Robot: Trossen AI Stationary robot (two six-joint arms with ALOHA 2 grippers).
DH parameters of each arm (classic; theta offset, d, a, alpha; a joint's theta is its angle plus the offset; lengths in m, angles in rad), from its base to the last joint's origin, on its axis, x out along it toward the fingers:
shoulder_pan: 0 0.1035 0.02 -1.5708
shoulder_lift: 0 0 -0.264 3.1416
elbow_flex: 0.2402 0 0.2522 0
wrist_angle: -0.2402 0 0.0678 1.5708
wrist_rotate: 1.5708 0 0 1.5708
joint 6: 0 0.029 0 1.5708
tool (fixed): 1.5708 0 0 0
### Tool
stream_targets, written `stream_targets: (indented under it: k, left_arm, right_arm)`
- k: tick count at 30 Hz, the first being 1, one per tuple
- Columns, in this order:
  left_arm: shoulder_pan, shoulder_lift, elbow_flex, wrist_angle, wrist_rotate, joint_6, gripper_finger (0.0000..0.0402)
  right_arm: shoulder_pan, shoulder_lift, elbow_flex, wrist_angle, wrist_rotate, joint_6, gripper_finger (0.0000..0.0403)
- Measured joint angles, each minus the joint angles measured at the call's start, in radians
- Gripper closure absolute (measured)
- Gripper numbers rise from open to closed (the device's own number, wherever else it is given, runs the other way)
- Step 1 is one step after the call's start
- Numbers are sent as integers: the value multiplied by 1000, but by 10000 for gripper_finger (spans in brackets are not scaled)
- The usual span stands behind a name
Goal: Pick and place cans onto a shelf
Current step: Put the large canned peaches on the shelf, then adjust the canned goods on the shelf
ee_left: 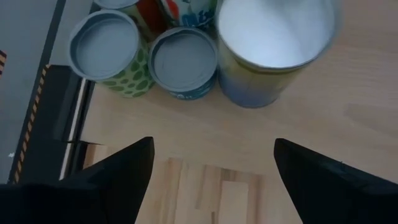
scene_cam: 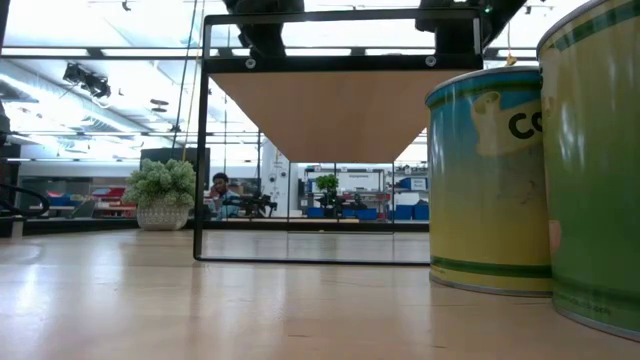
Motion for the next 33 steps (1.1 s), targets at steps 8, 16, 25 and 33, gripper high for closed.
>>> stream_targets:
  k: [8, 16, 25, 33]
  left_arm:
    - [-50, 0, 0, 0, 112, 43, 65]
    - [-96, 0, 0, -3, 107, 48, 65]
    - [-114, 0, 0, -8, 109, 11, 65]
    - [-77, 24, -3, -14, 19, 53, 65]
  right_arm:
    - [-46, 20, 0, 73, 12, -7, 55]
    - [-44, 15, 0, 69, 5, -4, 55]
    - [13, 15, 0, 70, 8, 33, 55]
    - [27, 19, 0, 67, 65, 76, 55]
